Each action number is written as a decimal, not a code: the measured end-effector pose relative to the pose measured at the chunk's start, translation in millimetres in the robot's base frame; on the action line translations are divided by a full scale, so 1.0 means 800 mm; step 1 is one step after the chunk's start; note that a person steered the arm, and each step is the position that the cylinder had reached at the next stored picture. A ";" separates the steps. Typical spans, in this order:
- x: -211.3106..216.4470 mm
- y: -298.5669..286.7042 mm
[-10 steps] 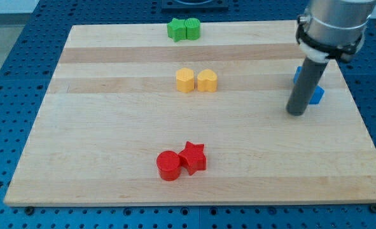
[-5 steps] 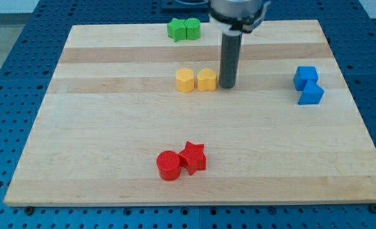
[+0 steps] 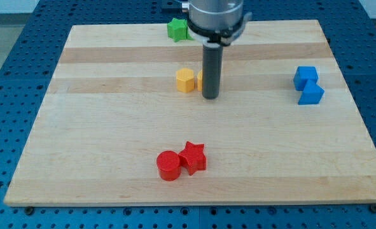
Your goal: Move yellow heart above blue cube
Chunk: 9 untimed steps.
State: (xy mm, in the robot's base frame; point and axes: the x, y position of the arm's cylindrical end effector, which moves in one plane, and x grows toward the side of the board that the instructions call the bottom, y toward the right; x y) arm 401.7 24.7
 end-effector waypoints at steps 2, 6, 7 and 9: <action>-0.046 0.014; -0.089 -0.016; -0.094 0.064; -0.099 0.115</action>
State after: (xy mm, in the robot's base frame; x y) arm 322.3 116.8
